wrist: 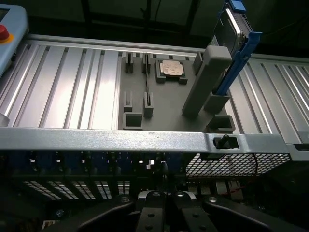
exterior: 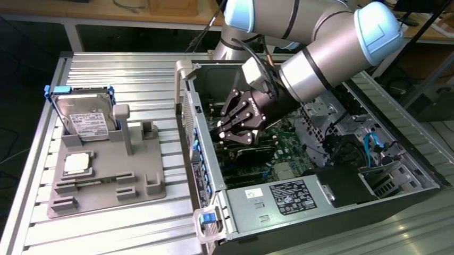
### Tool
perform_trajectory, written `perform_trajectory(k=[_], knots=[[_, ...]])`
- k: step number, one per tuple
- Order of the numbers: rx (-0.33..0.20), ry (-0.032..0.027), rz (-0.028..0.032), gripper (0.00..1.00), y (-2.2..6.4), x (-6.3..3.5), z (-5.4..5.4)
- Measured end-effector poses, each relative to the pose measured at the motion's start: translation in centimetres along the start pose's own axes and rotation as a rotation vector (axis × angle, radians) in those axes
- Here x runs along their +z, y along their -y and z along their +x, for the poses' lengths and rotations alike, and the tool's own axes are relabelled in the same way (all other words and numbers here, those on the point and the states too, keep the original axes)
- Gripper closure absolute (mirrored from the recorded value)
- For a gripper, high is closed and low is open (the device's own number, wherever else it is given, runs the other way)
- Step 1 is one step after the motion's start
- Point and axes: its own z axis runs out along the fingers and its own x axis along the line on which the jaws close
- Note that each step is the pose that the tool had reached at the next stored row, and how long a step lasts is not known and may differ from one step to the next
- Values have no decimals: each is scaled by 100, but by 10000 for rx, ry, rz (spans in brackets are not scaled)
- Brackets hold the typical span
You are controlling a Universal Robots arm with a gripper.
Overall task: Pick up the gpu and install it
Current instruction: 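Press down on the gpu until it lock into place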
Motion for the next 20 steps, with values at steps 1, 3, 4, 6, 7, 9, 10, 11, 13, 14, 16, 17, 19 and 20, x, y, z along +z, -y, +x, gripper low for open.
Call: perform_trajectory(k=[1,3,4,6,7,9,10,11,13,14,16,17,19,20], knots=[[-4,6,-1,89,-1,-1,7],[-18,25,0,89,-2,-2,25],[-18,26,0,89,-2,-2,26],[-18,26,-1,89,-2,-2,26],[-19,26,-1,89,-1,-2,26],[-19,26,-11,89,-1,-3,27],[-26,36,-26,89,0,-4,32],[-51,74,-51,89,1,-6,41],[-82,121,-89,89,1,-8,54],[-94,139,-103,89,1,-9,63],[-109,163,-122,89,0,-11,86],[-126,185,-128,89,-1,-13,103],[-139,204,-134,89,-2,-14,114],[-138,205,-141,89,-1,-15,114]])
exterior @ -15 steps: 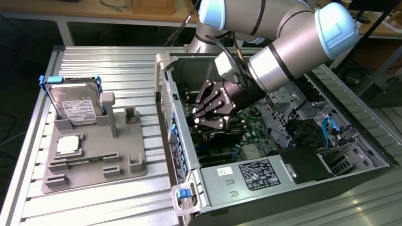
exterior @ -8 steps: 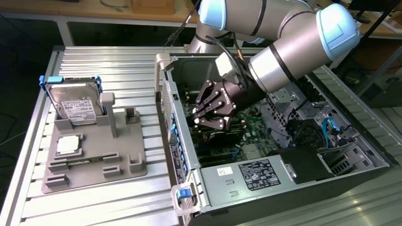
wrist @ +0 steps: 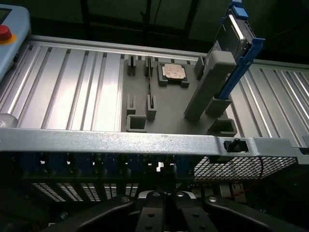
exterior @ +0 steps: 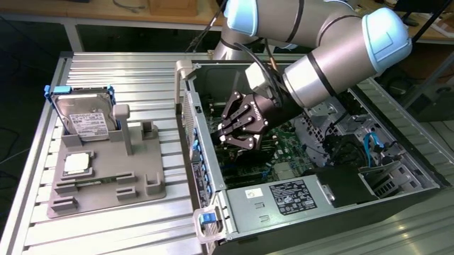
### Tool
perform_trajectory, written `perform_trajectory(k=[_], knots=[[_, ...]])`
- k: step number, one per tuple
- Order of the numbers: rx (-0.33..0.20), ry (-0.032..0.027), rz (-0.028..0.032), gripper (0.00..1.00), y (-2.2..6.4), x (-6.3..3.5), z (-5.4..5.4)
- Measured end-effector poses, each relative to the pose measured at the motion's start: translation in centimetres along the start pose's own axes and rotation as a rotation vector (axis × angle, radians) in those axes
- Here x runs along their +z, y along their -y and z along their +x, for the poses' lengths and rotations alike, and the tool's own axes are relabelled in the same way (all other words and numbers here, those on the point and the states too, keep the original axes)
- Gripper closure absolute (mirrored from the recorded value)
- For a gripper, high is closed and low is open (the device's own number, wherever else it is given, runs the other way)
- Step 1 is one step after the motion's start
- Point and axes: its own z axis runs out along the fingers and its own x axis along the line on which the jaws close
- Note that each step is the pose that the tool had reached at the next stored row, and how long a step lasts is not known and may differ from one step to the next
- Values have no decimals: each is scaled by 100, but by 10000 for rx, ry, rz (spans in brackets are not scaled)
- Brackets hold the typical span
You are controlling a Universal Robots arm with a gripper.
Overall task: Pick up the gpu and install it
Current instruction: 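Press down on the gpu until it lock into place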
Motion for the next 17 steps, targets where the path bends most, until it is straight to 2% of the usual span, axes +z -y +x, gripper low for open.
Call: perform_trajectory(k=[2,3,4,5,17], knots=[[5,2,-56,89,21,-16,0],[17,8,-138,89,46,-35,-2],[23,10,-193,89,59,-45,-2],[25,11,-207,89,61,-46,-2],[25,7,-209,89,26,38,7]])
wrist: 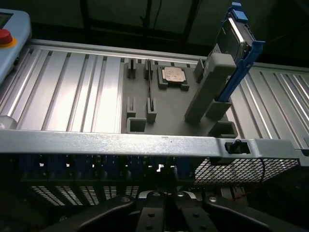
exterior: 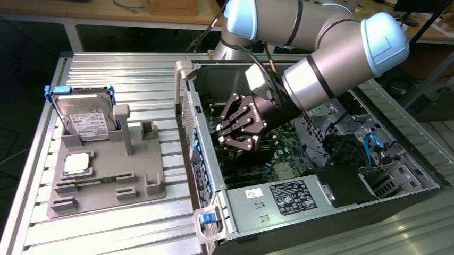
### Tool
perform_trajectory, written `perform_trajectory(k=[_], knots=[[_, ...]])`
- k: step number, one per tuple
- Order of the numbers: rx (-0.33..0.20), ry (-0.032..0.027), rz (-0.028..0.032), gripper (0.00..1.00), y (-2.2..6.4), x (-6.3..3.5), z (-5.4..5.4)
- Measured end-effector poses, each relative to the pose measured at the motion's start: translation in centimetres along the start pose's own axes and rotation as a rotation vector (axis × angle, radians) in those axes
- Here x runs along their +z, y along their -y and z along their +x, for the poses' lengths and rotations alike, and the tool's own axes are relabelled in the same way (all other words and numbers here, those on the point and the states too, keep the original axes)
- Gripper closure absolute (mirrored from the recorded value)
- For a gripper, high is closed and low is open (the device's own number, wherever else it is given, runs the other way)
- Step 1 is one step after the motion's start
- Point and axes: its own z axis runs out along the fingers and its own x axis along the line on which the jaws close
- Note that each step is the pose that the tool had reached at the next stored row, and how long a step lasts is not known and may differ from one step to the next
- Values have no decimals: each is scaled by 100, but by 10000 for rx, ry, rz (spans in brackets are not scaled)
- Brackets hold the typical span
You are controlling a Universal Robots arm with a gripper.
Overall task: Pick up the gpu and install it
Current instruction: 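Press down on the gpu until it lock into place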
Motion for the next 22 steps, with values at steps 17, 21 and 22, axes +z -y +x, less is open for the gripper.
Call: perform_trajectory(k=[17,21,22], knots=[[27,-20,-29,89,84,85,24],[89,-83,-88,89,103,53,20],[127,-118,-146,89,121,22,18]])
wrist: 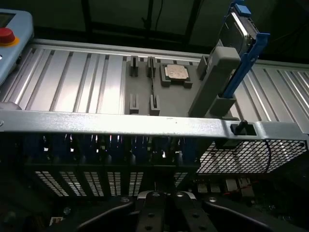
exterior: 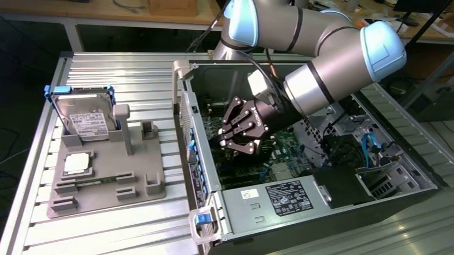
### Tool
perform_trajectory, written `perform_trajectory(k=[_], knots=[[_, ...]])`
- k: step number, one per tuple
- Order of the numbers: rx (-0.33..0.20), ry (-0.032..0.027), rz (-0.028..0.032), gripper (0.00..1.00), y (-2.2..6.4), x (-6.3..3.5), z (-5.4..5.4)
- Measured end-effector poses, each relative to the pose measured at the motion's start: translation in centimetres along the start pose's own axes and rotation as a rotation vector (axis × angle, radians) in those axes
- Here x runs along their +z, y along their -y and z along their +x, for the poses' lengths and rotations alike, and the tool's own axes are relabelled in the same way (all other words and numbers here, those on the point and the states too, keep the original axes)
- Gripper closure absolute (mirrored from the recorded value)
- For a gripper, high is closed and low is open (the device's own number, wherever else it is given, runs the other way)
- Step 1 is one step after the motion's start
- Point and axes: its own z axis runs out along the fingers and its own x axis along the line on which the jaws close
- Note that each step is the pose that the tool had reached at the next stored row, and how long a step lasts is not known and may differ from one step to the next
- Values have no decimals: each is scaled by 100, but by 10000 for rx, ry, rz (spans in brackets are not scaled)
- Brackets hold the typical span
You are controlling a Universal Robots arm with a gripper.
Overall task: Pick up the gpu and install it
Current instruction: 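Press down on the gpu until it lock into place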
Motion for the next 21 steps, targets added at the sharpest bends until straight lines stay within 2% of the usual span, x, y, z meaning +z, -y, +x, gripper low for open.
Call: perform_trajectory(k=[1,8,11,13,14,15,16,18,21], knots=[[14,-1,-83,89,36,-37,-2],[37,7,-289,89,173,-153,-10],[67,-21,-316,89,201,-184,-13],[153,-118,-310,89,203,-185,-16],[205,-179,-293,89,202,-184,-19],[256,-244,-247,89,196,-180,-21],[287,-291,-172,89,188,-172,-23],[318,-352,21,89,168,-151,-25],[328,-409,337,89,135,-118,-28]])
